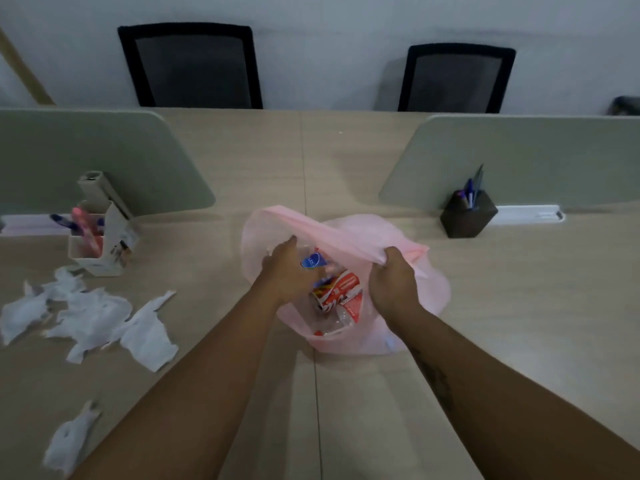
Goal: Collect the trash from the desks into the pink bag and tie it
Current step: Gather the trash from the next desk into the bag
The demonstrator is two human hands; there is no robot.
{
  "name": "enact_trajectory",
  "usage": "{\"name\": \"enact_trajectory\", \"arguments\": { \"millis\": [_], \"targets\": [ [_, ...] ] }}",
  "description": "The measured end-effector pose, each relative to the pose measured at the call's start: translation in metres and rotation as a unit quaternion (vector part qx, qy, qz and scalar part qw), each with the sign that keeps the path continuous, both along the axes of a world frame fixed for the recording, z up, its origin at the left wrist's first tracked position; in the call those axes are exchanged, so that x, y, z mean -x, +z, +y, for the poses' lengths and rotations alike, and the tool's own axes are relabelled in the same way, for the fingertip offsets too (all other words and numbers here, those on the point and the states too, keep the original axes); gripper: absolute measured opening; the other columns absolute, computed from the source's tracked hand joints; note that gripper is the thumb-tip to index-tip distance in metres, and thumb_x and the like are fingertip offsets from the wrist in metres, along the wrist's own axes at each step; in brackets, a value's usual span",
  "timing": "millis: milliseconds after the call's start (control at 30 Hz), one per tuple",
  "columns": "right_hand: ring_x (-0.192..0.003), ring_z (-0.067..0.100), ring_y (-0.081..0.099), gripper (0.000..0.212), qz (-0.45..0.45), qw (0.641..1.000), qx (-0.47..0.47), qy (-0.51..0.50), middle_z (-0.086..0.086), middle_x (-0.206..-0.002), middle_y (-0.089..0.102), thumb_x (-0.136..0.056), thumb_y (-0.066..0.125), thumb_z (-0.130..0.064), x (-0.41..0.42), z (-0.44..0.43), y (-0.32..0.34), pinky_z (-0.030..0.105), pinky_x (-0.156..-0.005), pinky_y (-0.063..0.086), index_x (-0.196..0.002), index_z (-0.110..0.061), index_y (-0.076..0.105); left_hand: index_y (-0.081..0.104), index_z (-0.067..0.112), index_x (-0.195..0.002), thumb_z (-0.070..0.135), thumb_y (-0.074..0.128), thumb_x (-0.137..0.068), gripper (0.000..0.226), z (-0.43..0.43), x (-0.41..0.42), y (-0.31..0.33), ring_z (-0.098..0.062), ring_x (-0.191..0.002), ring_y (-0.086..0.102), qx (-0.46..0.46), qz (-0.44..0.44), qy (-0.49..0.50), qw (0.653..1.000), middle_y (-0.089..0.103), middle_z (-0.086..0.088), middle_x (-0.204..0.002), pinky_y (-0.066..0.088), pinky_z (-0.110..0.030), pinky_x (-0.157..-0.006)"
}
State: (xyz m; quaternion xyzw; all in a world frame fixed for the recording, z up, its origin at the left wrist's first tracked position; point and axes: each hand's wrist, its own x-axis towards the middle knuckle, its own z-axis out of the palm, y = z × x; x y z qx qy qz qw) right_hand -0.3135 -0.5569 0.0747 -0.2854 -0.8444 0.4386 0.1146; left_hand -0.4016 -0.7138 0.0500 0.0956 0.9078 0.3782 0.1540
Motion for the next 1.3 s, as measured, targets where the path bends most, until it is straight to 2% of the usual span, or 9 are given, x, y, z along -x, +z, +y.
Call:
{"name": "enact_trajectory", "arguments": {
  "millis": [233,533,667,800,933,1033,1100,1200,1300],
  "targets": [
    [-0.095,0.025,0.060,0.017,-0.006,0.998,0.025,0.049,0.006,-0.100,0.065,-0.097,0.043,-0.015,0.012,-0.015,-0.001,0.045,-0.089,0.051,-0.105,-0.013,0.057,0.032,0.029,-0.148,0.067,0.062,-0.077,0.086,-0.099,-0.012,-0.027,-0.036,-0.138,0.029,0.194,0.083,0.060,0.976,0.034,-0.005,-0.155,0.030,-0.044,-0.110],
    [-0.089,0.037,0.061,0.015,-0.025,0.973,-0.037,0.226,0.019,-0.095,0.063,-0.097,0.040,-0.007,0.019,-0.131,-0.046,0.045,-0.078,0.049,-0.102,-0.002,0.054,-0.007,0.045,-0.152,0.091,0.038,-0.069,0.105,-0.281,-0.133,-0.068,-0.045,-0.147,-0.007,0.320,-0.112,0.339,0.877,-0.019,-0.001,-0.163,0.010,-0.069,-0.110],
    [-0.089,0.040,0.061,0.013,-0.026,0.961,-0.042,0.271,0.019,-0.090,0.060,-0.097,0.041,-0.006,0.012,-0.156,-0.062,0.050,-0.079,0.050,-0.099,0.000,0.052,0.028,0.027,-0.145,0.059,0.051,-0.090,0.067,-0.308,-0.169,-0.095,-0.043,-0.129,0.035,0.182,-0.130,0.467,0.855,0.028,-0.017,-0.149,0.036,-0.054,-0.103],
    [-0.088,0.036,0.061,0.018,-0.045,0.965,-0.041,0.255,0.013,-0.090,0.059,-0.099,0.039,-0.007,0.009,-0.147,-0.068,0.049,-0.080,0.051,-0.100,0.001,0.055,0.049,0.010,-0.092,0.019,0.045,-0.097,0.011,-0.302,-0.156,-0.103,-0.042,-0.095,0.056,0.165,0.006,0.428,0.889,0.055,-0.021,-0.104,0.047,-0.046,-0.078],
    [-0.083,0.032,0.064,0.022,-0.067,0.978,-0.032,0.197,0.007,-0.087,0.064,-0.102,0.037,-0.018,0.013,-0.123,-0.068,0.051,-0.078,0.054,-0.095,-0.009,0.056,0.054,0.020,-0.109,0.044,0.053,-0.091,0.030,-0.272,-0.106,-0.091,-0.035,-0.117,0.043,0.217,0.055,0.389,0.893,0.044,-0.013,-0.134,0.041,-0.046,-0.092],
    [-0.085,0.029,0.063,0.024,-0.071,0.978,-0.051,0.187,0.004,-0.091,0.065,-0.101,0.035,-0.027,0.012,-0.105,-0.067,0.053,-0.080,0.054,-0.097,-0.019,0.057,0.019,0.037,-0.148,0.078,0.052,-0.074,0.092,-0.254,-0.076,-0.100,-0.038,-0.146,0.009,0.244,0.018,0.269,0.931,-0.003,-0.006,-0.163,0.020,-0.055,-0.112],
    [-0.088,0.029,0.062,0.023,-0.073,0.978,-0.063,0.187,0.005,-0.097,0.065,-0.102,0.035,-0.027,0.010,-0.098,-0.066,0.052,-0.080,0.054,-0.102,-0.019,0.057,-0.003,0.046,-0.151,0.088,0.046,-0.066,0.107,-0.246,-0.058,-0.113,-0.040,-0.148,-0.004,0.261,0.024,0.215,0.941,-0.019,-0.002,-0.163,0.012,-0.058,-0.114],
    [-0.091,0.025,0.059,0.025,-0.075,0.978,-0.046,0.190,0.004,-0.102,0.061,-0.104,0.035,-0.024,0.007,-0.089,-0.064,0.045,-0.080,0.053,-0.116,-0.015,0.055,0.014,0.047,-0.150,0.087,0.042,-0.071,0.093,-0.238,-0.040,-0.121,-0.041,-0.144,0.015,0.290,0.036,0.237,0.926,0.008,-0.005,-0.162,0.019,-0.057,-0.110],
    [-0.095,0.027,0.057,0.025,-0.075,0.975,-0.072,0.195,0.005,-0.103,0.058,-0.102,0.038,-0.019,0.007,-0.082,-0.065,0.050,-0.088,0.052,-0.119,-0.010,0.054,0.057,0.022,-0.120,0.056,0.055,-0.088,0.047,-0.244,-0.031,-0.128,-0.034,-0.110,0.050,0.303,0.129,0.267,0.906,0.053,-0.010,-0.119,0.041,-0.045,-0.087]
  ]
}}
